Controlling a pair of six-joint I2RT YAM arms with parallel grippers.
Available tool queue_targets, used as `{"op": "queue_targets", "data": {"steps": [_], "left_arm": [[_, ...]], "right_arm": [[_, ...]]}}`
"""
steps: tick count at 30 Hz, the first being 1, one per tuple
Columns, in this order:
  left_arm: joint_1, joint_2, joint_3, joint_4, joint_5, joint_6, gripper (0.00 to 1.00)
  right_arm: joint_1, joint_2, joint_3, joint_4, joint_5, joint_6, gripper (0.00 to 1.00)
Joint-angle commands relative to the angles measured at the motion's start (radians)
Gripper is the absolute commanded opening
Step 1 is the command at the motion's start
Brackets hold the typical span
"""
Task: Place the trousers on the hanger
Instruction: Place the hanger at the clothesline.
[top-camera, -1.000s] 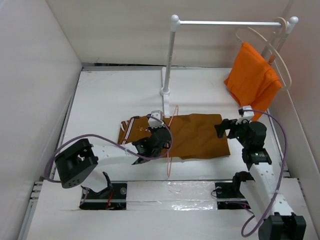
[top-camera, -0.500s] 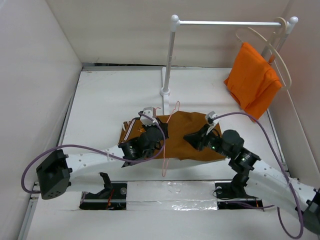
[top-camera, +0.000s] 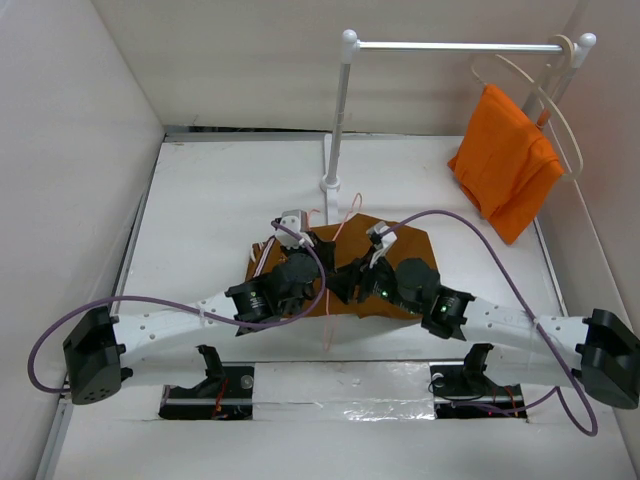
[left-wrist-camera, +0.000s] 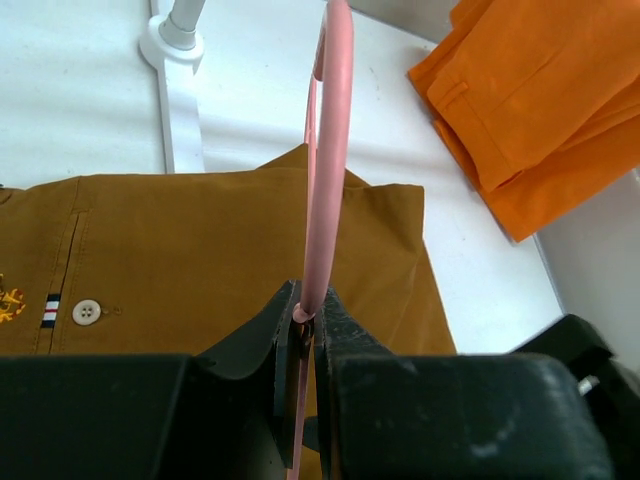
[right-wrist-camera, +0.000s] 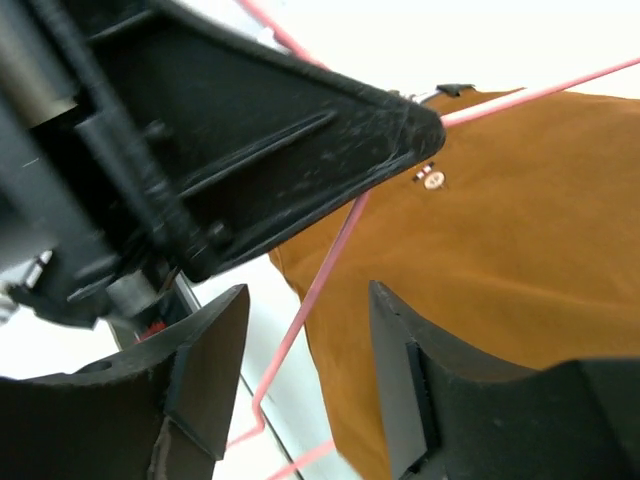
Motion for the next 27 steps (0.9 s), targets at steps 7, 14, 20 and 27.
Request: {"op": "queue_targets", "data": {"steps": [7, 14, 20, 27], "left_arm": [[-0.01, -0.087, 0.111, 0.084, -0.006, 0.003, 0.0], [-0.01, -0.092, 0.195, 0.122, 0.016, 0.074, 0.03], [-0.01, -0.042, 0.341, 0.179, 0.039, 0.189, 0.27], [-0.01, 0.04, 0.556, 0.132, 0.113, 0.299, 0.5]], "right_arm": [[0.011, 0.081, 0.035, 0.237, 0.047, 0.099, 0.21], [0.011, 0.018, 0.048, 0.315, 0.057, 0.176, 0.0], [-0.021, -0.028, 0.097, 0.381, -0.007, 0.271, 0.0], [-0.174, -0.031, 0.117, 0.511, -0.148, 0.451, 0.0]]}}
